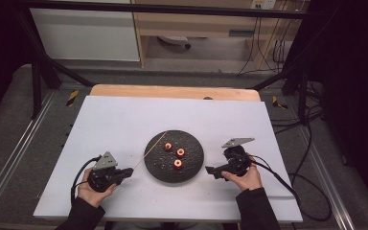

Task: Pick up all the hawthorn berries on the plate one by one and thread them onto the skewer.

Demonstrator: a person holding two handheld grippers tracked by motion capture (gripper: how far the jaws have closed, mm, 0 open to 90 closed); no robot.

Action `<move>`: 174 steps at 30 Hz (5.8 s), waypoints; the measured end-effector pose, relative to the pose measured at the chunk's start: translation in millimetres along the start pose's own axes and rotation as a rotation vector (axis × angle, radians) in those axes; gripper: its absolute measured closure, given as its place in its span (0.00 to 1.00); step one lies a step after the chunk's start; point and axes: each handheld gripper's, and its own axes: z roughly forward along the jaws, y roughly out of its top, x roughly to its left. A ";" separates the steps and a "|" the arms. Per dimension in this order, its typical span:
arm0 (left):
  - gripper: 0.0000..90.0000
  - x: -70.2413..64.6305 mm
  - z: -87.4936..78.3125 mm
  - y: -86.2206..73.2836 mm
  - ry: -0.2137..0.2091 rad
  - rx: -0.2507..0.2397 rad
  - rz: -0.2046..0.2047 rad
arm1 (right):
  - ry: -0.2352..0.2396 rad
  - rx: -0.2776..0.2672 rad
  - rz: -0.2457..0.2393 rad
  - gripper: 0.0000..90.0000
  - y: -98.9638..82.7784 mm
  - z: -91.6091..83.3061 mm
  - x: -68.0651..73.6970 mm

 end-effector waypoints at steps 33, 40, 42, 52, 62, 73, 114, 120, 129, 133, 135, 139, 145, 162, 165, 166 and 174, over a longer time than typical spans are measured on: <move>0.98 5.9 -12.4 -12.2 0.012 -0.010 0.009 | 0.096 0.258 -0.156 0.38 75.3 67.6 64.6; 0.98 6.1 -14.2 -11.6 0.011 -0.015 0.011 | 0.112 0.292 -0.152 0.49 81.7 80.6 65.5; 0.98 6.1 -13.9 -11.6 0.012 -0.013 0.009 | 0.116 0.307 -0.153 0.52 81.5 82.9 64.0; 0.98 5.0 -12.5 -11.6 0.009 -0.006 0.014 | 0.140 0.357 -0.111 0.61 80.6 94.8 59.5; 0.98 4.7 -11.8 -11.5 0.006 -0.003 0.017 | 0.158 0.370 -0.059 0.66 82.0 96.6 57.1; 0.98 2.4 -9.7 -11.5 0.007 -0.001 0.022 | 0.166 0.345 -0.043 0.67 83.3 91.3 58.4; 0.98 -22.7 5.6 -5.5 0.004 -0.019 0.028 | 0.092 -0.406 0.201 0.67 28.1 32.3 32.5; 0.98 -26.9 8.0 -3.8 0.008 -0.020 0.030 | 0.073 -0.503 0.249 0.67 20.8 32.4 30.1; 0.98 -34.8 12.3 0.1 0.004 -0.031 0.027 | 0.060 -0.630 0.288 0.67 24.1 34.3 29.0; 0.98 -37.7 14.7 2.1 0.006 -0.030 0.023 | 0.053 -0.673 0.293 0.67 25.2 35.2 29.0; 0.98 -39.4 16.1 3.6 0.005 -0.032 0.022 | 0.046 -0.688 0.292 0.67 25.5 35.7 28.8; 0.98 -43.1 18.9 6.2 0.005 -0.029 0.021 | 0.044 -0.709 0.296 0.67 27.4 35.2 26.9; 0.98 -47.5 23.5 11.0 -0.002 -0.032 0.014 | 0.037 -0.731 0.303 0.67 29.7 35.9 24.3; 0.98 -60.9 33.0 26.1 -0.029 -0.040 0.009 | 0.035 -0.784 0.297 0.67 31.5 35.2 22.9; 0.98 -62.7 33.9 27.1 -0.032 -0.046 0.011 | 0.031 -0.782 0.294 0.67 31.4 35.5 22.6; 0.98 -63.0 34.0 27.3 -0.032 -0.046 0.010 | 0.029 -0.781 0.294 0.67 31.4 35.6 22.6; 0.98 -64.5 35.5 28.6 -0.039 -0.052 0.000 | 0.031 -0.780 0.291 0.67 30.9 36.2 23.0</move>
